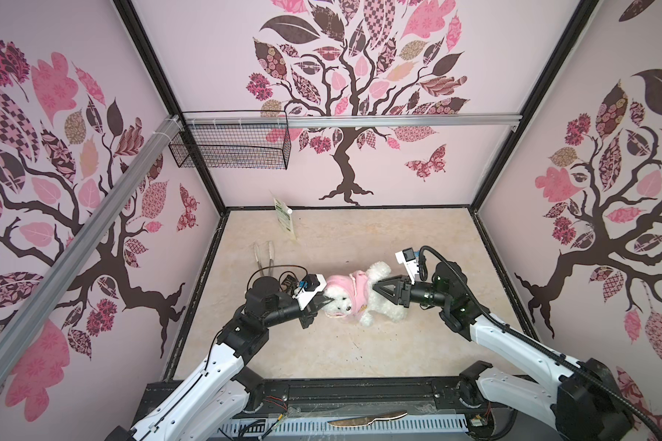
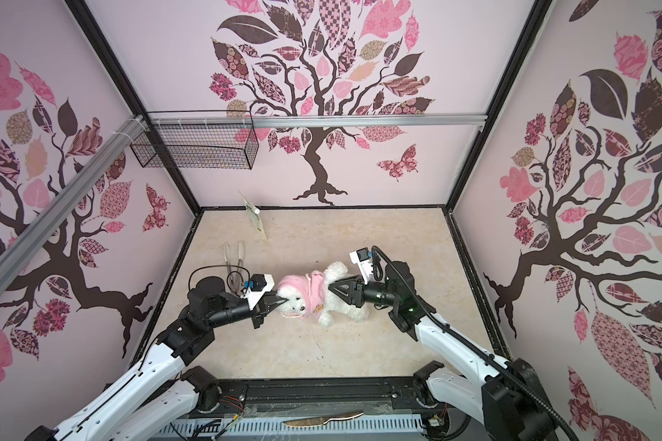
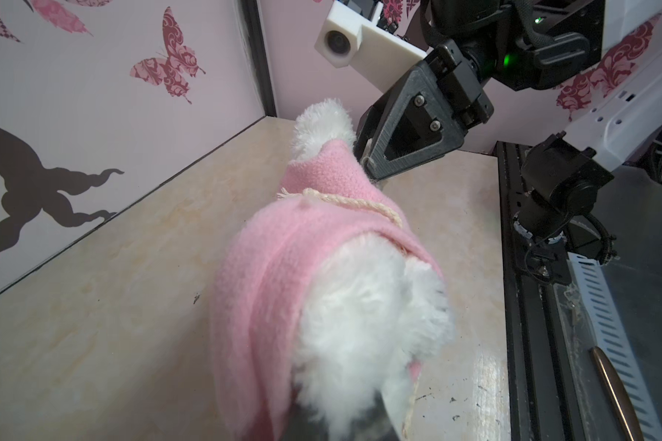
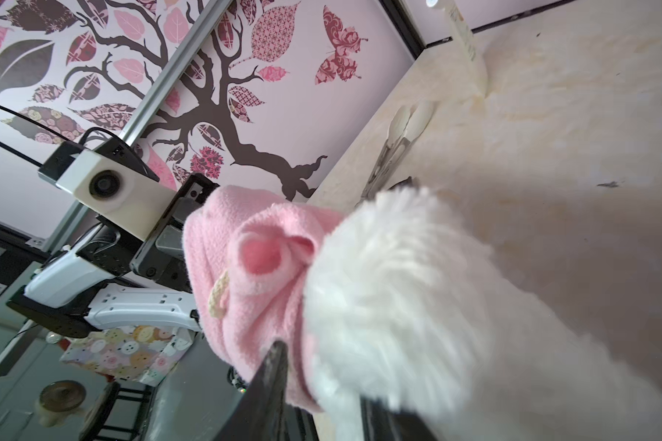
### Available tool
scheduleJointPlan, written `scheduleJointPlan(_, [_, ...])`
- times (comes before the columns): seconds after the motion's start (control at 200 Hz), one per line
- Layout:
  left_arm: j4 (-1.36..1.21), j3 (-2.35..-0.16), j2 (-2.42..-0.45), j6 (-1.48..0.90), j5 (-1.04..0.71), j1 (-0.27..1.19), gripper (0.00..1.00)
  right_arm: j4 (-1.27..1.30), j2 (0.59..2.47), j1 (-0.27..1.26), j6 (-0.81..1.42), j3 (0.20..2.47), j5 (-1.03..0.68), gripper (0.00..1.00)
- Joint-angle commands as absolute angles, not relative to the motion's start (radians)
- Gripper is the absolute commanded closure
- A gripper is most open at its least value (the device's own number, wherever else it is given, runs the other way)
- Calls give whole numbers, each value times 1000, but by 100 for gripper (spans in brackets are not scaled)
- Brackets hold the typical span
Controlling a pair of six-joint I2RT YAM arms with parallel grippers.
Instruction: Dress the teddy bear
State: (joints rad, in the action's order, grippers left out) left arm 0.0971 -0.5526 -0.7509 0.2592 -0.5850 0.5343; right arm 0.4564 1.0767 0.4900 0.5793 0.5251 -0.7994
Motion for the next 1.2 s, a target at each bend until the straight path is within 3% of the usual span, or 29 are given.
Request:
scheduleJointPlan(0.0, [20,-533,-746,329,-626,543,100,561,1111,509,630,558,-866,70])
scheduleJointPlan(0.195, [17,-526,-742,331,-633,547,100,526,1149,514,613,557,-801,77])
scheduleJointPlan(0.755, [15,-529,-764,344,-662,560,100,564,1267,616,615,603,-703,78])
scheduleJointPlan(0.89, [15,-531,-769,341,-637,563,100,571,1298,638,620,618,-693,87])
scheduleJointPlan(0.985, [26,-532,-767,345,-600,564,100,555,1284,638,606,613,-651,100])
scheduleJointPlan(1.195, [144,-532,-719,438,-582,563,100,394,1152,506,564,549,-398,100])
